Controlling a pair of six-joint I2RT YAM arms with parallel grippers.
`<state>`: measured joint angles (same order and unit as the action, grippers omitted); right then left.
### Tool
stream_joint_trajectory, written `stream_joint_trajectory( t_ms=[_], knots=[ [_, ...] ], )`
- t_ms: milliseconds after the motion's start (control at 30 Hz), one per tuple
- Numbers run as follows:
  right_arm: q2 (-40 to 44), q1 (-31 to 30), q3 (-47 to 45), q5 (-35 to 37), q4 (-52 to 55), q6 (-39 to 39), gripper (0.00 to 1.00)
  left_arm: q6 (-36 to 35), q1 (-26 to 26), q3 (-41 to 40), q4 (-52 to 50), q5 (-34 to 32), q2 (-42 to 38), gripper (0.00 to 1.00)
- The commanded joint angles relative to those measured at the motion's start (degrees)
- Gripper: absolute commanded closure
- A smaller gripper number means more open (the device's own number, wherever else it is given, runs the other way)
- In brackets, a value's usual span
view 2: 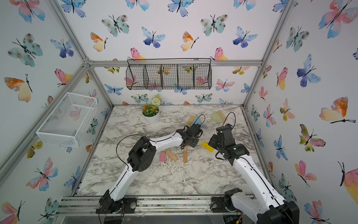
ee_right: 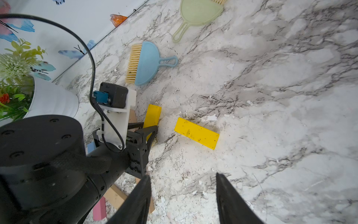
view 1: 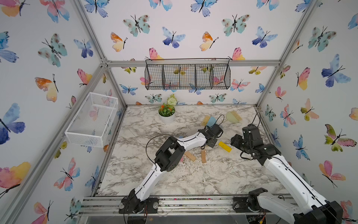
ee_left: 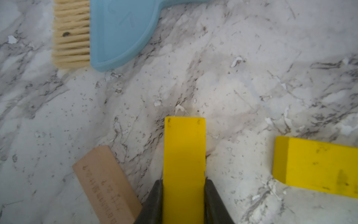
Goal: Assemble the letter k with building blocks
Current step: Assemble the building block at the center of the board.
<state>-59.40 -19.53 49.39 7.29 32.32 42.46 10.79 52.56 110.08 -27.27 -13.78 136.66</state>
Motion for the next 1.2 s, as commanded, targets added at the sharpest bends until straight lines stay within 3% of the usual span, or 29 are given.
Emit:
stream_joint_trajectory(
  t_ms=[0, 767, 933, 1167],
  knots=[
    [-0.3, 0.19, -0.25, -0.08, -0.28, 0.31, 0.44, -0.06, -0.32, -0.97, -2.26, -0.9, -1.83, 0.61],
    [-1.94, 0.19, 0.36, -0.96, -1.15, 0.07, 0.44, -1.45, -0.32, 3.92, -2.26, -1.56, -1.84, 0.48],
    [-2.3, 0.19, 0.01, -0.92, -1.27, -0.07, 0.44, -1.7, -0.26, 6.05, -2.26, -1.54, -2.08, 0.41],
    [-6.35, 0.19, 0.1, 0.08, -1.97, -4.78, 0.44, 1.82, -1.61, 5.95, -2.21, -1.96, -7.5, 0.21]
  ],
)
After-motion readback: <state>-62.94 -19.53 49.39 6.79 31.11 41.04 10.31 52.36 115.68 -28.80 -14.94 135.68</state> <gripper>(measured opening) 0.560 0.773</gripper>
